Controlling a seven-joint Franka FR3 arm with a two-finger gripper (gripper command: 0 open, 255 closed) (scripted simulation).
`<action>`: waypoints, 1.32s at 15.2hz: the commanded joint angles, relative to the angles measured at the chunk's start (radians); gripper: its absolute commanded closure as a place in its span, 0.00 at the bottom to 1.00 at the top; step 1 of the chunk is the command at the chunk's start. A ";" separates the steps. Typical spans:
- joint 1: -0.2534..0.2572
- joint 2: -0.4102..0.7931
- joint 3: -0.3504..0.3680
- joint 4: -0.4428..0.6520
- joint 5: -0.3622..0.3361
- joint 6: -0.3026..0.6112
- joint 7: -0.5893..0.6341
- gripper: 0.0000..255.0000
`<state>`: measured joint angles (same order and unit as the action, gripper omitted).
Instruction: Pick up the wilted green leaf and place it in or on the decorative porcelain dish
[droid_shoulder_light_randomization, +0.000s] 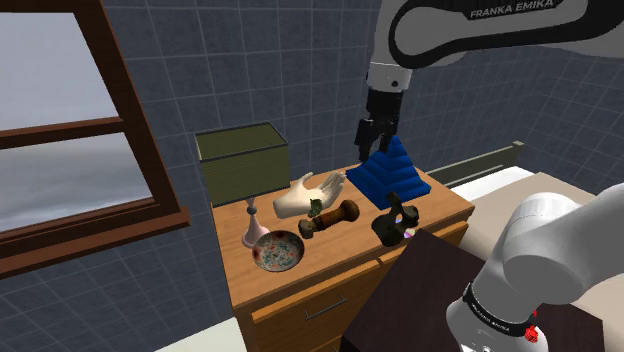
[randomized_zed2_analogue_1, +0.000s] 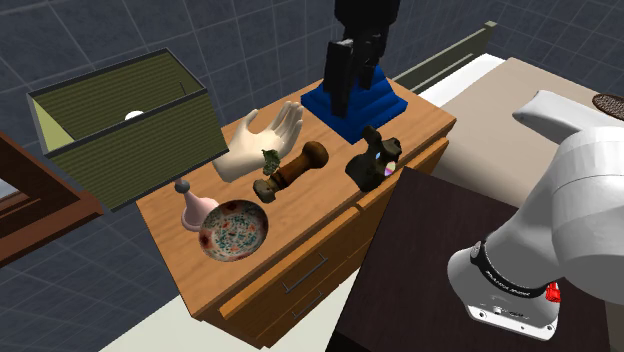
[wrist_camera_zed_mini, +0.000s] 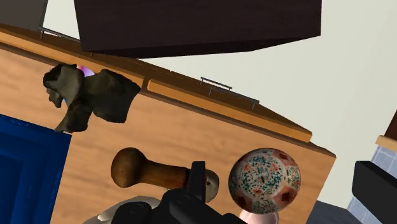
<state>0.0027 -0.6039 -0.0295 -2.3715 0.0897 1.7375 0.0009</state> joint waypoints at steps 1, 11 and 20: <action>-0.006 0.058 -0.006 -0.009 -0.010 0.066 -0.011 0.00; -0.030 0.388 -0.028 0.032 -0.046 0.343 -0.038 0.00; -0.051 0.721 -0.050 0.180 -0.067 0.520 -0.053 0.00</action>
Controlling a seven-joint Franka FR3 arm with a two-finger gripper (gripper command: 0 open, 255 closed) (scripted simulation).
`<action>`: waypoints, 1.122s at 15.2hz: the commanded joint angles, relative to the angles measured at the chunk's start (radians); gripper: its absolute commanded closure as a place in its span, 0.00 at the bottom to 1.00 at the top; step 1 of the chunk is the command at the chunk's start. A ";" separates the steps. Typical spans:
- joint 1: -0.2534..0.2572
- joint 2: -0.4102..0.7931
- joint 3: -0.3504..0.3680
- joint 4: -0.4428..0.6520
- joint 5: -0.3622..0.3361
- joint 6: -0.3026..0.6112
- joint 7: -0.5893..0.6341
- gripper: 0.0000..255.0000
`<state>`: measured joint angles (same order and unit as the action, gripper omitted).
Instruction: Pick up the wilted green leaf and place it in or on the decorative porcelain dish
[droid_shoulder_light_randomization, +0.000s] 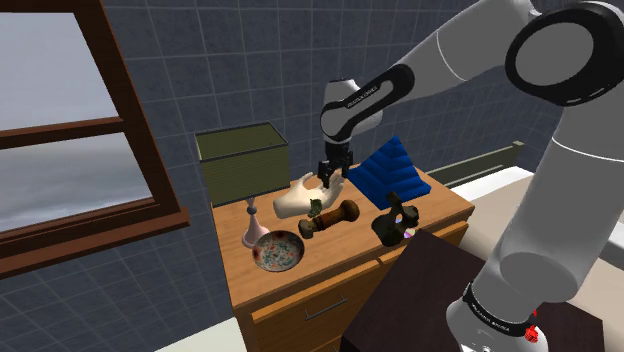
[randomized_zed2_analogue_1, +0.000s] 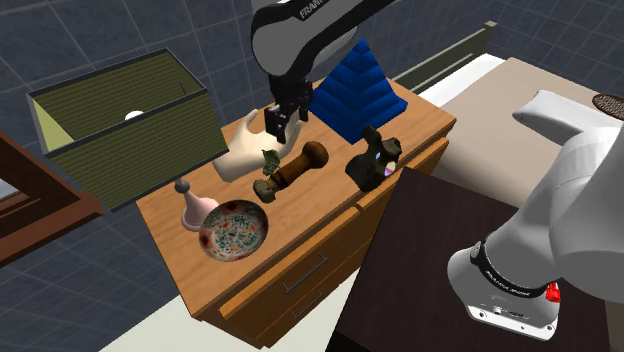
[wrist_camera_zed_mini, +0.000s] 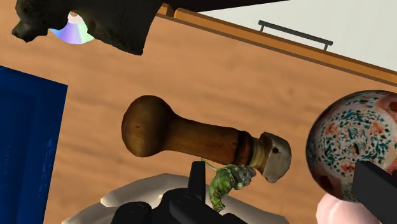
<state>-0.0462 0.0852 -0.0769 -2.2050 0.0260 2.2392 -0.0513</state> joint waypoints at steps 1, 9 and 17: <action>-0.005 0.070 -0.005 0.037 -0.004 0.033 -0.002 0.00; -0.029 0.374 -0.021 0.262 -0.011 0.106 -0.010 0.00; -0.049 0.585 -0.027 0.436 -0.011 0.140 -0.014 0.00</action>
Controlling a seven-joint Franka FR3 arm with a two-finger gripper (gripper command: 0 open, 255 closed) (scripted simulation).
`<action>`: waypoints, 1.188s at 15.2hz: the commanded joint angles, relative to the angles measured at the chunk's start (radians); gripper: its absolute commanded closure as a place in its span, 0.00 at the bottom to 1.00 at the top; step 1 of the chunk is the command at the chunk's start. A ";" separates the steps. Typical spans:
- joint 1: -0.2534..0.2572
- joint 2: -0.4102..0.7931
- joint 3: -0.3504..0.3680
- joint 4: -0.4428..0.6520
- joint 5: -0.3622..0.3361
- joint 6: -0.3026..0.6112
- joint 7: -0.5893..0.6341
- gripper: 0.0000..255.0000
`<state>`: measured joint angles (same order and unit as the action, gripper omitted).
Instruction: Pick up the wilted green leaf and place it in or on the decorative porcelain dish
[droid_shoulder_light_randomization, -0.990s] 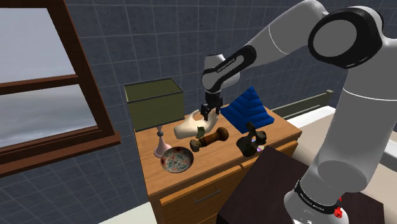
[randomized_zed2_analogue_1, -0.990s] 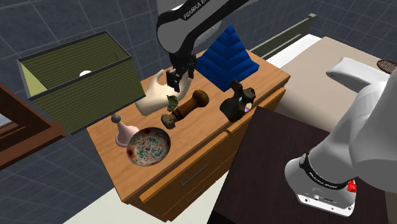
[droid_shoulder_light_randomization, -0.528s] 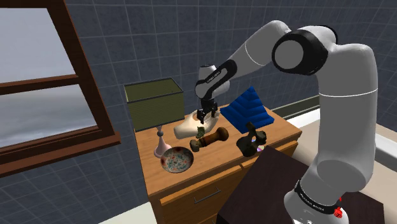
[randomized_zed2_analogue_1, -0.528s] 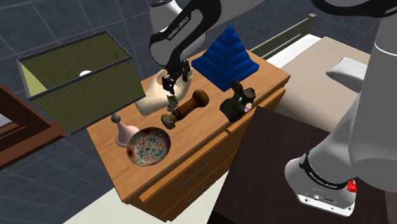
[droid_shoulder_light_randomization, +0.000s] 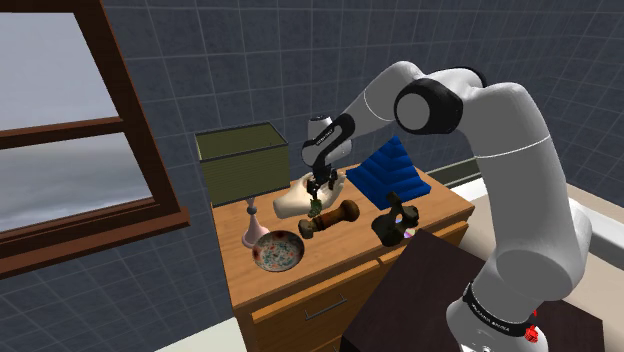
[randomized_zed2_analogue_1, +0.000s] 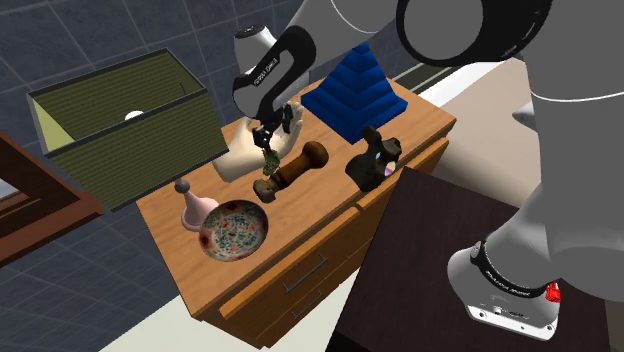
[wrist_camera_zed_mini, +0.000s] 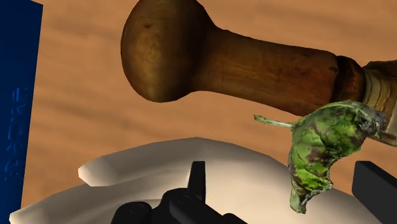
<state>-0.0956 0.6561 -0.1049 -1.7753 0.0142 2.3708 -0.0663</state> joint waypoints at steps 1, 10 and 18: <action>-0.001 0.024 0.001 0.007 0.001 0.018 0.001 0.00; -0.004 0.059 0.004 0.010 0.004 0.049 -0.001 0.00; -0.004 0.059 0.004 0.011 0.004 0.049 -0.001 1.00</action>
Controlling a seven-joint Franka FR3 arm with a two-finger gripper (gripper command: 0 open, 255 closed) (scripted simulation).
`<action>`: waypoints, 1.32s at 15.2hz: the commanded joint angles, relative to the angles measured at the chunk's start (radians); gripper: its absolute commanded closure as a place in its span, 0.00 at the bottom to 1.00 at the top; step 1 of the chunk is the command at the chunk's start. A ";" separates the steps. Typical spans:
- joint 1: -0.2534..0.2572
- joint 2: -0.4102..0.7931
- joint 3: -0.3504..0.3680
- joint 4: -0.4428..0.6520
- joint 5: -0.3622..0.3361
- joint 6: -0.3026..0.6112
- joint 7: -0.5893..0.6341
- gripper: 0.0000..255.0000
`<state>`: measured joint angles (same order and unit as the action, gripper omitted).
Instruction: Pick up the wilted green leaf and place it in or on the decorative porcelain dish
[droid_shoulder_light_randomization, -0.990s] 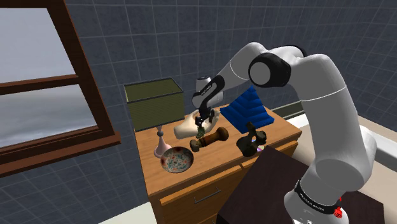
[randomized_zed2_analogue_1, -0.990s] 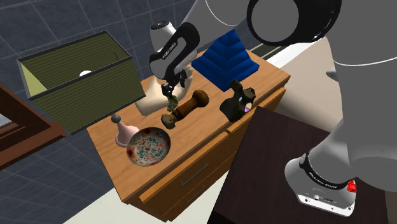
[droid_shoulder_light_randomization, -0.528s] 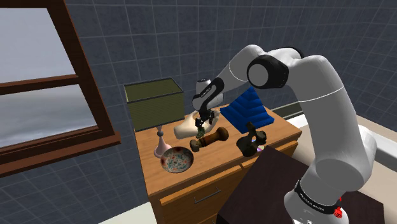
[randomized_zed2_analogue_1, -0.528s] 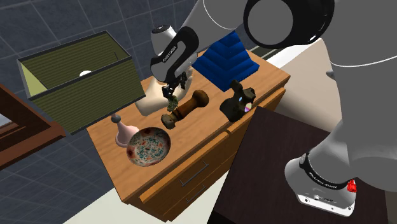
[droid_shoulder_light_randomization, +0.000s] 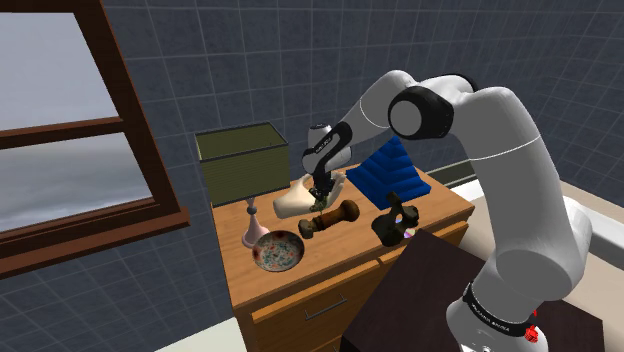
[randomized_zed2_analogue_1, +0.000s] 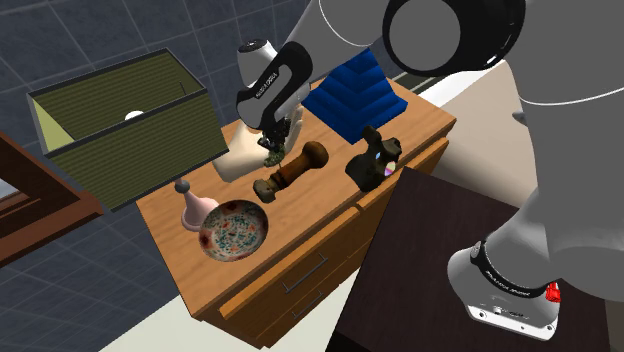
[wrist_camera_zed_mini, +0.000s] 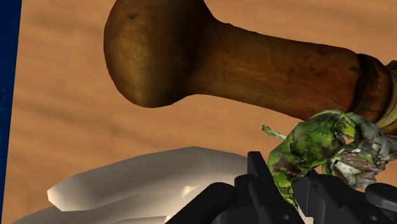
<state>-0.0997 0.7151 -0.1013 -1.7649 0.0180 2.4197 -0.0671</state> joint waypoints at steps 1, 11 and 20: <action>0.000 0.000 0.000 0.000 0.000 0.000 0.000 1.00; 0.004 -0.073 -0.005 -0.014 -0.005 -0.058 0.000 1.00; 0.009 -0.157 -0.011 -0.016 -0.012 -0.140 0.000 1.00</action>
<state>-0.0907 0.5678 -0.1115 -1.7808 0.0066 2.2889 -0.0661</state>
